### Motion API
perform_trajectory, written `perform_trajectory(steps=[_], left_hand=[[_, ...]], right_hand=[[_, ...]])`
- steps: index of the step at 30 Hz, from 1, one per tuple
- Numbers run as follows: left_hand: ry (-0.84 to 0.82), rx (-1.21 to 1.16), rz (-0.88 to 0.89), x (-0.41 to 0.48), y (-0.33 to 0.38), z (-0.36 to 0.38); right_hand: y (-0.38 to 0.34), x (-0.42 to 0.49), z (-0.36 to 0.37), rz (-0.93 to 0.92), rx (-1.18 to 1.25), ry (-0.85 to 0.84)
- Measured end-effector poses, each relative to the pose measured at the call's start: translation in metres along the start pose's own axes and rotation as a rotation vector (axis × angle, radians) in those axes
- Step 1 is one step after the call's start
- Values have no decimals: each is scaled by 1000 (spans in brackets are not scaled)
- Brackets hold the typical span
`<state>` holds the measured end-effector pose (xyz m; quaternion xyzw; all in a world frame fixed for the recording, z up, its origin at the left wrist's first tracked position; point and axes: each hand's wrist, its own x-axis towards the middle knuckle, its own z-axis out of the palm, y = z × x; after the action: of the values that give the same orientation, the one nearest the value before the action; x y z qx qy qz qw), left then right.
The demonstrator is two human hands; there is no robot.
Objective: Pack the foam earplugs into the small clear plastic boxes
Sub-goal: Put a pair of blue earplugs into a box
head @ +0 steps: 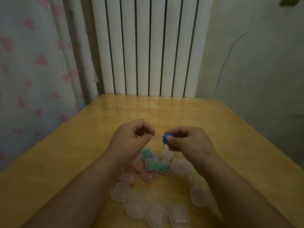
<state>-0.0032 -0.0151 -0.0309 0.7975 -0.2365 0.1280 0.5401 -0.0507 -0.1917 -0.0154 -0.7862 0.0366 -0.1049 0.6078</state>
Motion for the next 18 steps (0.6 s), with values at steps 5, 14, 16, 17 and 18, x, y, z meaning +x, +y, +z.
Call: perform_trajectory(steps=[5,14,16,17,18], left_hand=[[-98,398,0,0,-2,-6],[-493,858,190,3,6,30],[-586,843,129,3,5,29],[-611,815,101,2,4,27],[-617,784,84,2,4,26]], right_hand=[[6,6,-2,11,-102,77],[10,14,-12,44,-187,240],[11,15,-11,42,-184,241],[11,15,-11,37,-182,238],[12,15,-10,32,-176,236]])
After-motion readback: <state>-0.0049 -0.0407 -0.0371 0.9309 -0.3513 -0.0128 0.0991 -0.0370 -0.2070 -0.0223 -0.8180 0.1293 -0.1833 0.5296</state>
